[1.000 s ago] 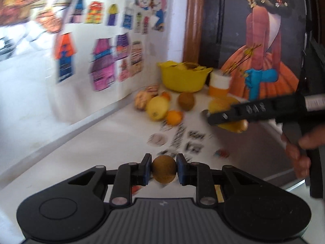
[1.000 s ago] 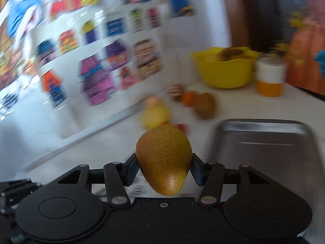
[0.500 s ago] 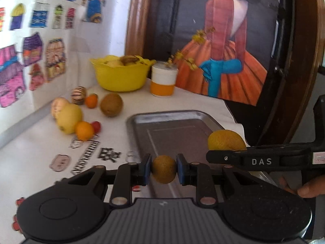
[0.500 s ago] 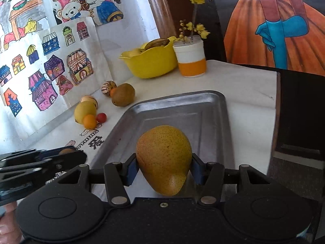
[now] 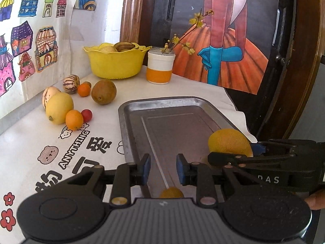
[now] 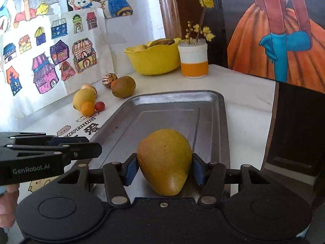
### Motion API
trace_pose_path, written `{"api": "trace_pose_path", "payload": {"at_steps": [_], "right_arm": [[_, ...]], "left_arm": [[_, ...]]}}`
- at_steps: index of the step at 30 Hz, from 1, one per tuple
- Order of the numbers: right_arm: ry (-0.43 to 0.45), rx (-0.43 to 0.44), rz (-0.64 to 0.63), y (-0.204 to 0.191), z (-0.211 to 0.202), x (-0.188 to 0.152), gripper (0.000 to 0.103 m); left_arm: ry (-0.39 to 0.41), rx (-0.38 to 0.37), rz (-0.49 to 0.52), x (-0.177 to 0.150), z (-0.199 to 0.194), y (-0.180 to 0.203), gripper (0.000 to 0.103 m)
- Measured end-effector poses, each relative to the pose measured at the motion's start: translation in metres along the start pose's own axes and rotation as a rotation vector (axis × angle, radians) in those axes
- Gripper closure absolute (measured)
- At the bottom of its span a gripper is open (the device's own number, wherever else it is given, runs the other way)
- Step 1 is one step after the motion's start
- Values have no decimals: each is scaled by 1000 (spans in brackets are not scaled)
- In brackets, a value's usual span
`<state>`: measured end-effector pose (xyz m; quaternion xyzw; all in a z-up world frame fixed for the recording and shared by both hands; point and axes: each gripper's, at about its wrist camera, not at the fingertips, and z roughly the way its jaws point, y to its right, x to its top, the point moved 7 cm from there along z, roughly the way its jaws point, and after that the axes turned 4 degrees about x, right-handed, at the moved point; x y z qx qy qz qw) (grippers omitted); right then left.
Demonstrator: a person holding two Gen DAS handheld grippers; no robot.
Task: Organize fruits
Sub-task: 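Carry the brown fruit with the left tool onto the metal tray while the right tool releases the pear there, then lift both open tools off the tray and move them toward the fruit cluster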
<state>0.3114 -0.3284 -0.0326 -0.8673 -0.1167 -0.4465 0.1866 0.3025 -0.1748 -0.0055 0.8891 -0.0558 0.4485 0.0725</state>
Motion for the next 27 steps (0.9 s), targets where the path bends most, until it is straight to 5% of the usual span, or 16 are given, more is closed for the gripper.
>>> {"api": "trace_pose_path", "payload": {"at_steps": [4,12,27], "right_arm": [[60,-35,-49,-7,-12,8,31],[116,-82,-94,-25,-49,14,5],[65,-69,-118,-102,-116,-1,1]], "left_arm": [[26,9,-32,4,-9,-7,40],[131,43,-127,10,-51,-34,2],[199,150,-199,-17,-137,-118,1]]}}
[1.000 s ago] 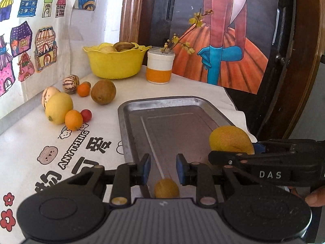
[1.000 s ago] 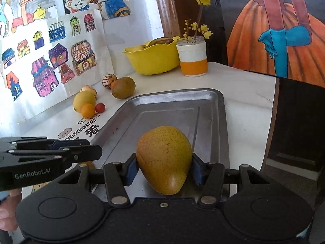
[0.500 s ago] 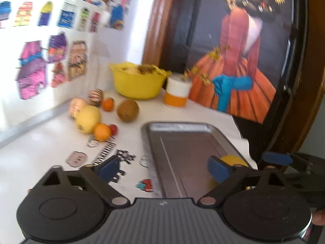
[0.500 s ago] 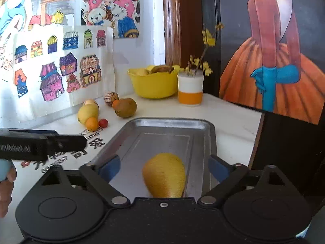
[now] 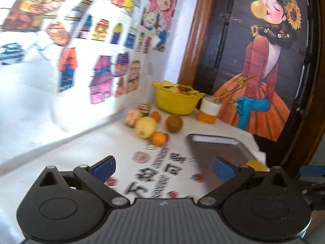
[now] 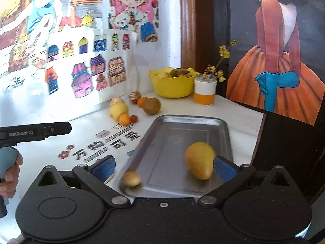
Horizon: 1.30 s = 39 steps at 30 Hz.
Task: Organize fruits
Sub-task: 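Lift both open tools off the tray and move them toward the fruit cluster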
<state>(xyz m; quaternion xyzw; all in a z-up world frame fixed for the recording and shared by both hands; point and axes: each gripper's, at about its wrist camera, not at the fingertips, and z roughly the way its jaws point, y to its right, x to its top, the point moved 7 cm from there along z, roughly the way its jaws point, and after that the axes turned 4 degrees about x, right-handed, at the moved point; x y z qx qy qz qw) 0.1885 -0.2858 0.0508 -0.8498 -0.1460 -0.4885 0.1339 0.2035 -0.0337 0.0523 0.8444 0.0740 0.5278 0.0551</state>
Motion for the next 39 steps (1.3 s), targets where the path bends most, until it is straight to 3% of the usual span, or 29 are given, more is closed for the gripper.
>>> {"api": "trace_pose_path", "payload": {"at_steps": [7,15,21,26,29,35,39], "right_arm": [[-77,35,-65,-50,-6,-15,1],[-202,123,-83,-101,20,-40,1],[-241,196,-117,-131,40,-14,1],[-245,218,-90,-136,66,33,1],[-228,171,-113,-129,94,54,1],[-149,42,-176,-98,150,66,1],[-129,31,-197,-82,180,67,6]], "left_arm": [[-35,56,16,-15,-19,-53,1],[-70,110,15,-26,-29,-99,1],[-87,117,33,-5,-19,-112,1],[-69,44,42,30,5,-103,1],[-61,-4,48,45,29,-91,1],[-109,-72,36,58,92,-69,1],[-121,-91,80,64,135,-54,1]]}}
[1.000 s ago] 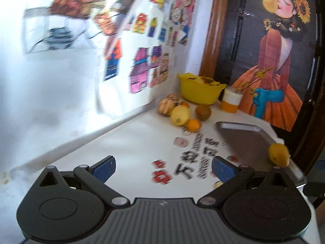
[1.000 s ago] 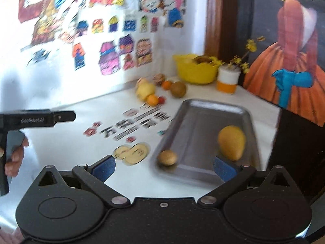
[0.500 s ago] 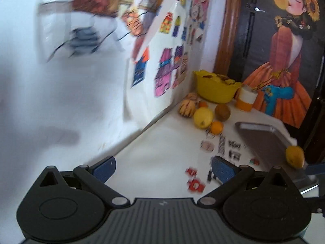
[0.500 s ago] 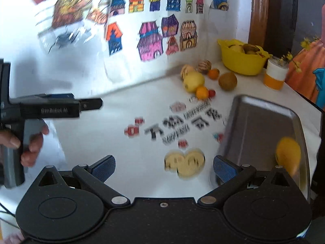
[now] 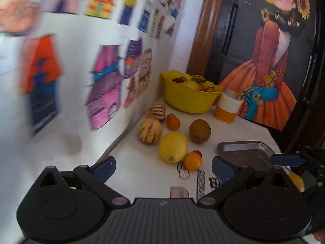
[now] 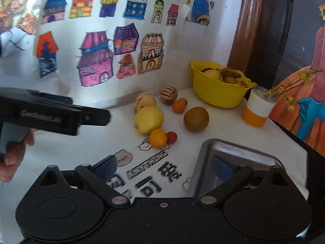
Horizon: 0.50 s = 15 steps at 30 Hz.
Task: Organize fruits
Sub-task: 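Lift both open tools off the tray and move them toward the fruit cluster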
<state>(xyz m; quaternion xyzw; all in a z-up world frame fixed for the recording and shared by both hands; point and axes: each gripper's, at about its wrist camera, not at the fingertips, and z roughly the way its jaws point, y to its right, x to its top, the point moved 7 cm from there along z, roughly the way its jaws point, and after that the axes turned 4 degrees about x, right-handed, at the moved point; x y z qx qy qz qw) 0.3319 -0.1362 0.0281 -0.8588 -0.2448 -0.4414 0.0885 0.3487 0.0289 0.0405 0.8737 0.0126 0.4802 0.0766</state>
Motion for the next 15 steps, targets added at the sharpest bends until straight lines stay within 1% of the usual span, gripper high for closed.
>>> {"api": "trace_pose_path", "payload": {"at_steps": [3,8,11,15], "right_arm": [[-8,25,-34,2,19,1,12],[-39,81,-68,2,47,4,27],[-50,99,-73,2,62,8,33],[-56,109,-70,1,79,14,35]], "left_arm": [[-6,-11,13,8,30,4,1],[-32,-31,1,15,69,2,1],[-45,-62,-37,18,84,-2,1],[-38,-94,-99,19,98,-7,1]]}}
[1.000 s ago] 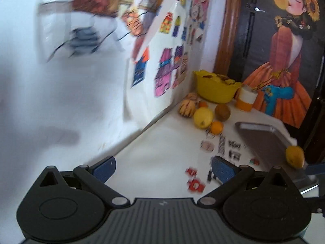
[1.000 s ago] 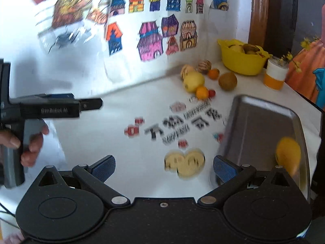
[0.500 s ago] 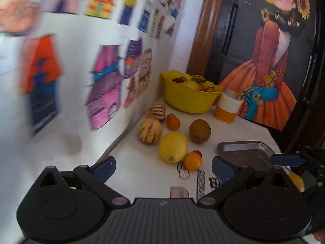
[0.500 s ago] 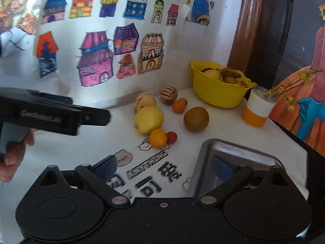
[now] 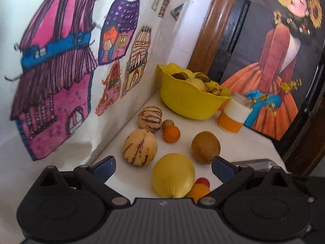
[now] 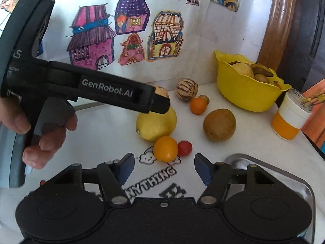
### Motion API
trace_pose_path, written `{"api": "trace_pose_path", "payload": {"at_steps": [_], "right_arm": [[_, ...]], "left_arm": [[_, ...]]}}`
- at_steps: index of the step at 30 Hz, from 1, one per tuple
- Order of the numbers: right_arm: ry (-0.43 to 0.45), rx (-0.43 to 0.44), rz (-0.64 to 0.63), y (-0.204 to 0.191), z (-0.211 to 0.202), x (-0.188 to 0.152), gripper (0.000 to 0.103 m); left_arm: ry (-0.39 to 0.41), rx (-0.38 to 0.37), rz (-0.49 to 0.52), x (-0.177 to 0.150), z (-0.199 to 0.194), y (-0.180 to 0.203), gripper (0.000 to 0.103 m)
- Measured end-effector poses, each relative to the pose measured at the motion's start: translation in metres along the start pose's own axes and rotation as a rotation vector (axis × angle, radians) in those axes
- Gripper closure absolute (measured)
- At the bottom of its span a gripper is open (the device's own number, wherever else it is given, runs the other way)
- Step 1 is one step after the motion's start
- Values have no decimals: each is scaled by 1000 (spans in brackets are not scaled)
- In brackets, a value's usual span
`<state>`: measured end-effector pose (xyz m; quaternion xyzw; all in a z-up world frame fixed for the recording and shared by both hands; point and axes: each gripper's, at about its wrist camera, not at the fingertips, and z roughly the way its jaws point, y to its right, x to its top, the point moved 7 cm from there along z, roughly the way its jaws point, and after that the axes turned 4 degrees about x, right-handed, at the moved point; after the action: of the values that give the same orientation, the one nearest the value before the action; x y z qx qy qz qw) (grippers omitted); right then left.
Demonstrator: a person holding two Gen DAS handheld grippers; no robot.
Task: Organize fruits
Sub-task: 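Lift both open tools off the tray and move them toward the fruit cluster, then grasp the yellow lemon with the left tool while the right tool grasps a mandarin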
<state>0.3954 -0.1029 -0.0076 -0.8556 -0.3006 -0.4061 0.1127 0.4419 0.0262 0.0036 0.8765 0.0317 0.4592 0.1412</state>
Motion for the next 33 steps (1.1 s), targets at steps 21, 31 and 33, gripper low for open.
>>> {"api": "trace_pose_path", "payload": {"at_steps": [21,31,33], "right_arm": [[-46,-89,-19,-5,26,0,49],[-28,-119,-86,-10,43,5,62],[-26,-118,-95,-11,44,6,63]], "left_arm": [[-72,-56,54,-20,17,2,25],[-109,-118,-51,-24,21,-4,45],[-112,-127,-69,-24,22,-6,45]]}}
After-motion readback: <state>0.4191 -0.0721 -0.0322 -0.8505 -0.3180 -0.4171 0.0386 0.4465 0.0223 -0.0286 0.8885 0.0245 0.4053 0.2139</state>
